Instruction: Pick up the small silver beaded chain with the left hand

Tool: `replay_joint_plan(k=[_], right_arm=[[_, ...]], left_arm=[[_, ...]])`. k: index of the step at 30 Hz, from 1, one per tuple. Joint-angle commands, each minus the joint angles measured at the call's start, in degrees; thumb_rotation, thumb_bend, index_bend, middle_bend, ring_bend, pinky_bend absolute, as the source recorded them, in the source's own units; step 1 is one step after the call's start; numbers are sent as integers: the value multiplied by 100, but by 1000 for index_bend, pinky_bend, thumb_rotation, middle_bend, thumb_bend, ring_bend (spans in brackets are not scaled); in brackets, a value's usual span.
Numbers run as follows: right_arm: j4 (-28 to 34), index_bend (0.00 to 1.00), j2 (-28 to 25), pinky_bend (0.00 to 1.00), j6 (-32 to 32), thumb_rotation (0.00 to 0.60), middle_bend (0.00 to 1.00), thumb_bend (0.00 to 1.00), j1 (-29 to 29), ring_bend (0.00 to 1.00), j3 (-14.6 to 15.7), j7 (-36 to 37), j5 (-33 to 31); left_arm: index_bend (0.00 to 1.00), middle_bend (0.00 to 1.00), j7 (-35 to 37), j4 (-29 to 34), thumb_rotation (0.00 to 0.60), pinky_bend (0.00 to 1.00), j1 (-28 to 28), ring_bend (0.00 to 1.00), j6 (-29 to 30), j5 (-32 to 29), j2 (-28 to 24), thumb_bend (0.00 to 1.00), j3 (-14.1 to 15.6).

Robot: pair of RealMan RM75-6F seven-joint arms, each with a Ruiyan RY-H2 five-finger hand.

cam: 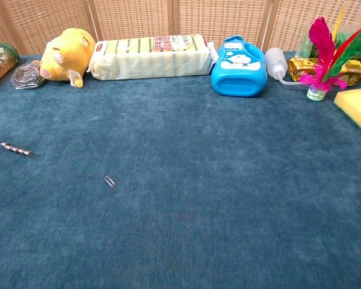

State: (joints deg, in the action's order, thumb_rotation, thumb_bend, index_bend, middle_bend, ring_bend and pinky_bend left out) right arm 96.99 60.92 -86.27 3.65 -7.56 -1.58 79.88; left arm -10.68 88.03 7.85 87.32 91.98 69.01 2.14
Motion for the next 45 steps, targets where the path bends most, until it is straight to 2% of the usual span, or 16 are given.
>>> replay_joint_plan(k=[1, 6, 12, 17, 22, 29, 37, 45], right_arm=[[8, 0, -11, 0, 4, 600, 0, 0, -9, 0, 0, 5, -18], [86, 0, -52, 0, -8, 600, 0, 0, -28, 0, 12, 51, 15], [92, 0, -47, 0, 2, 600, 0, 0, -24, 0, 19, 24, 26], [24, 0, -15, 0, 155, 600, 0, 0, 22, 0, 4, -13, -122], [31, 0, 7, 0, 191, 600, 0, 0, 41, 0, -8, -35, -158], [21, 0, 18, 0, 223, 600, 0, 0, 47, 0, -7, -47, -192], [32, 0, -5, 0, 218, 600, 0, 0, 40, 0, -9, 11, -179], [8, 0, 6, 0, 212, 600, 0, 0, 44, 0, -4, 74, -136]], left_arm=[[0, 0, -14, -47, 600, 0, 14, 0, -66, -23, 31, 327, -18], [10, 0, 47, -168, 600, 0, 67, 0, -267, -89, 95, 327, -24], [137, 0, 164, -452, 600, 0, 308, 0, -680, -256, 281, 330, -167], [284, 0, 229, -981, 600, 0, 794, 0, -1487, -472, 572, 337, -334], [320, 0, -25, -1813, 600, 0, 1329, 0, -2221, -653, 1103, 363, -516], [383, 0, -251, -2264, 600, 5, 1632, 11, -2477, -717, 1394, 376, -582], [391, 0, -366, -2423, 600, 18, 1665, 22, -2451, -794, 1510, 456, -559], [427, 0, -355, -2560, 600, 18, 1708, 43, -2475, -793, 1600, 477, -473]])
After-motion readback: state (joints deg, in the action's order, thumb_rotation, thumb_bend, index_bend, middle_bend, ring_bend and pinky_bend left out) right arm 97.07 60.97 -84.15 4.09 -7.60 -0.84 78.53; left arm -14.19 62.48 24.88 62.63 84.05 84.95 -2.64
